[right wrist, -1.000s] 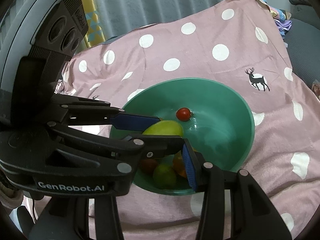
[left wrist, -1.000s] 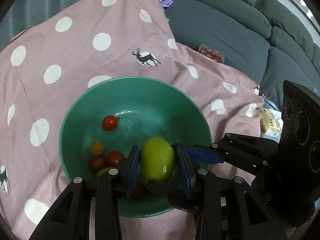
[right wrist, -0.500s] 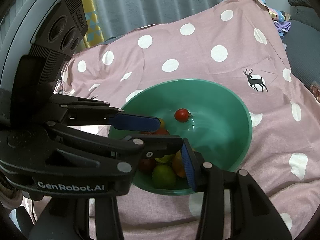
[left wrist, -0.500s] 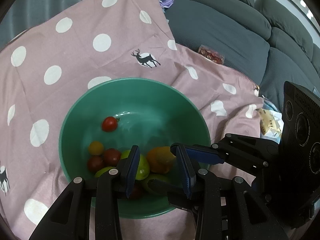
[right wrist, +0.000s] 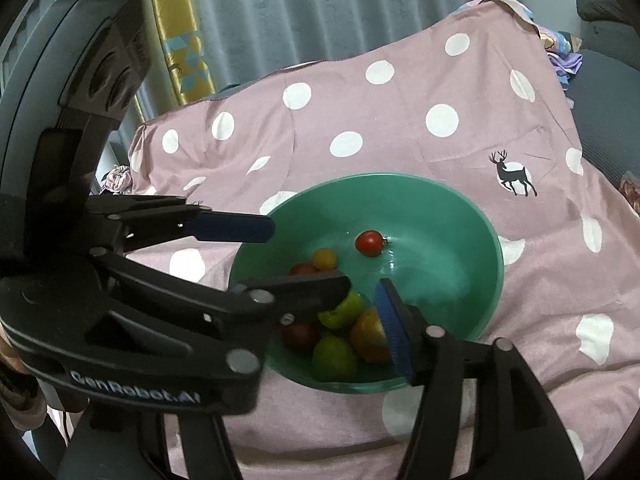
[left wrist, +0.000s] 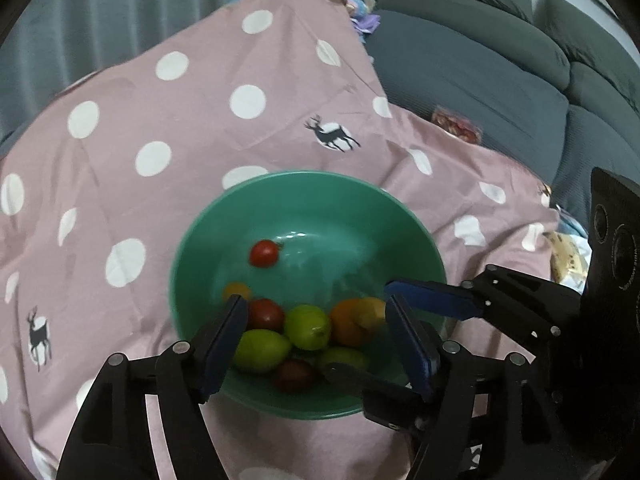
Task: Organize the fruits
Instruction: 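Lower the green fruit into the bowl and open the left gripper, then move the right gripper toward the small green lime on the sheet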
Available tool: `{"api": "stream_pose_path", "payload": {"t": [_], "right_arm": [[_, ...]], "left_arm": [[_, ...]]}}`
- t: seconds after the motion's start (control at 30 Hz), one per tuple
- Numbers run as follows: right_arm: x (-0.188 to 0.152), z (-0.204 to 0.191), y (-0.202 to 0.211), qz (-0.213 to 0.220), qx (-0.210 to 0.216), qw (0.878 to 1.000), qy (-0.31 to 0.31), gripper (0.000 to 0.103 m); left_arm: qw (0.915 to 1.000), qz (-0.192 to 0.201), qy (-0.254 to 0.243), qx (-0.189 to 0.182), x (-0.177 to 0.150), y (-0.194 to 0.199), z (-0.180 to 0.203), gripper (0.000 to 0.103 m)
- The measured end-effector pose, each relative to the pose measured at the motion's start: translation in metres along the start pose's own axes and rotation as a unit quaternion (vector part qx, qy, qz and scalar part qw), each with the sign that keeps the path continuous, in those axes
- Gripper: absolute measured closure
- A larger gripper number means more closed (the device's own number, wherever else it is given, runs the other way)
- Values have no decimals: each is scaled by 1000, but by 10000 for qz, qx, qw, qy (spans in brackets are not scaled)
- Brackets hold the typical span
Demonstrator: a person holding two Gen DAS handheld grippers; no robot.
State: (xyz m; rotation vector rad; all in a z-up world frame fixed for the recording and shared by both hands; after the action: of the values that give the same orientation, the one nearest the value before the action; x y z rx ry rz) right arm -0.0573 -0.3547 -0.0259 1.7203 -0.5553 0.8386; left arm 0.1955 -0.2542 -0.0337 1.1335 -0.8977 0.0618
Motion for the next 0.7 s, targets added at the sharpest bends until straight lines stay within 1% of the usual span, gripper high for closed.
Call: {"api": "stream_pose_path", "payload": {"t": [0.03, 0.07, 0.1, 0.17, 0.27, 0.33, 0.43, 0.53, 0.63, 0.7], "right_arm": [[1, 0, 1, 24, -29, 10000, 8, 33], [1, 0, 2, 44, -44, 10000, 22, 29], [1, -1, 3, 66, -48, 10000, 34, 27], [2, -1, 6, 130, -53, 9999, 40, 18], [4, -1, 9, 177, -89, 9998, 48, 13], [4, 0, 10, 197, -114, 9997, 28, 10], [5, -1, 13, 231, -103, 9997, 18, 9], [6, -3, 17, 283, -33, 9996, 27, 9], [6, -7, 21, 327, 69, 9994, 60, 9], [7, -13, 22, 349, 208, 9991, 76, 9]], "left_arm": [[10000, 23, 30, 90, 0, 2, -2, 27], [9996, 74, 82, 252, 0, 5, -6, 20], [9991, 139, 136, 369, 0, 8, -9, 17], [9982, 226, 262, 498, -1, 15, -15, 7], [9965, 293, 446, 641, -5, 27, -26, 6], [9950, 322, 483, 809, -8, 35, -32, 5], [9913, 458, 507, 1127, -13, 51, -39, 5], [9854, 677, 562, 1457, -21, 73, -46, 4], [9760, 1011, 714, 1793, -36, 105, -60, 4], [9699, 1123, 836, 1991, -47, 122, -70, 4]]}}
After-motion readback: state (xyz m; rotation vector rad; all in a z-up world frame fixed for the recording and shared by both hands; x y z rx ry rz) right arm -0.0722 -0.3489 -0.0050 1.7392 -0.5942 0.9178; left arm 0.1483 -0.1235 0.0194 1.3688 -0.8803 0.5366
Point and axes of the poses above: each gripper's, at about its wrist camera, not at the fingertips, and y roughly against the way its jaws point, z to its right, x to its top, the point moved 8 cm from there along -y, roughly the way its jaws point, and after that the axes turned 3 degrees about -x, right-handed, at the moved point
